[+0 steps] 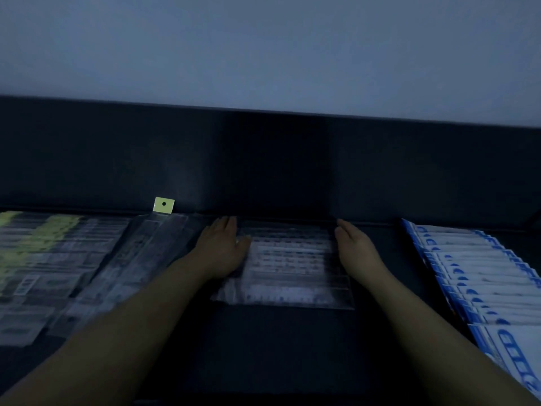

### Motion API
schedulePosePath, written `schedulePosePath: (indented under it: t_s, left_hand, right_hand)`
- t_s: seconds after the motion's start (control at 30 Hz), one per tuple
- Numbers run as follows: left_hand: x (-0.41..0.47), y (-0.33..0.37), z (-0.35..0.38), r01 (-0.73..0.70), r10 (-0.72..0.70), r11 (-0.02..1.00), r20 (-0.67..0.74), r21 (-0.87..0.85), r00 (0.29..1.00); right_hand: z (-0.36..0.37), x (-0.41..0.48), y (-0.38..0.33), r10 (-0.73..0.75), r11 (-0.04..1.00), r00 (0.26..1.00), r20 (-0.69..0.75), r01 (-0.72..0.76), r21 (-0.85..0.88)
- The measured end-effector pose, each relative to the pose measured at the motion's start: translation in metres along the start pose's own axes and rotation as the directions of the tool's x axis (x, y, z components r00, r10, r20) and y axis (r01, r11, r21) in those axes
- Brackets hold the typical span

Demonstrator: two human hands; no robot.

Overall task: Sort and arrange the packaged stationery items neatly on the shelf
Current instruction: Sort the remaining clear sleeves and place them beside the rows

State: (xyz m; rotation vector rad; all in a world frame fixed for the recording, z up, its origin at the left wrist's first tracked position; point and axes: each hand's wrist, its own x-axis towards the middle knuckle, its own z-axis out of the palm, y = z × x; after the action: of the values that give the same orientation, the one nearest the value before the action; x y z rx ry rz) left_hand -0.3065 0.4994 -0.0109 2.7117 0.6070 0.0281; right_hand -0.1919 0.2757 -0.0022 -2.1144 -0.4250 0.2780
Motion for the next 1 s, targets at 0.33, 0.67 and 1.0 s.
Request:
schedulePosePath:
  t_s: [0.33, 0.67, 1.0]
  left_hand:
    - [-0.015, 0.019, 0.005, -0.046, 0.050, 0.996, 0.051, -0.076, 0.997]
    - [-0.013, 0.006, 0.015, -0.015, 0.014, 0.997, 0.021, 0.073, 1.000]
    - [-0.043, 0.027, 0.019, -0.084, 0.071, 0.977, 0.074, 0.197, 0.995]
  right_hand:
    - [0.009, -0.005, 0.003, -0.014, 0.999, 1.000, -0.022, 0.014, 0.029]
    - [0.000, -0.013, -0.007, 0.037, 0.999, 0.989, 0.145, -0.034, -0.021]
    - [0.000, -0.029, 0.003, 0.019, 0.940, 0.945, 0.326, 0.094, -0.327]
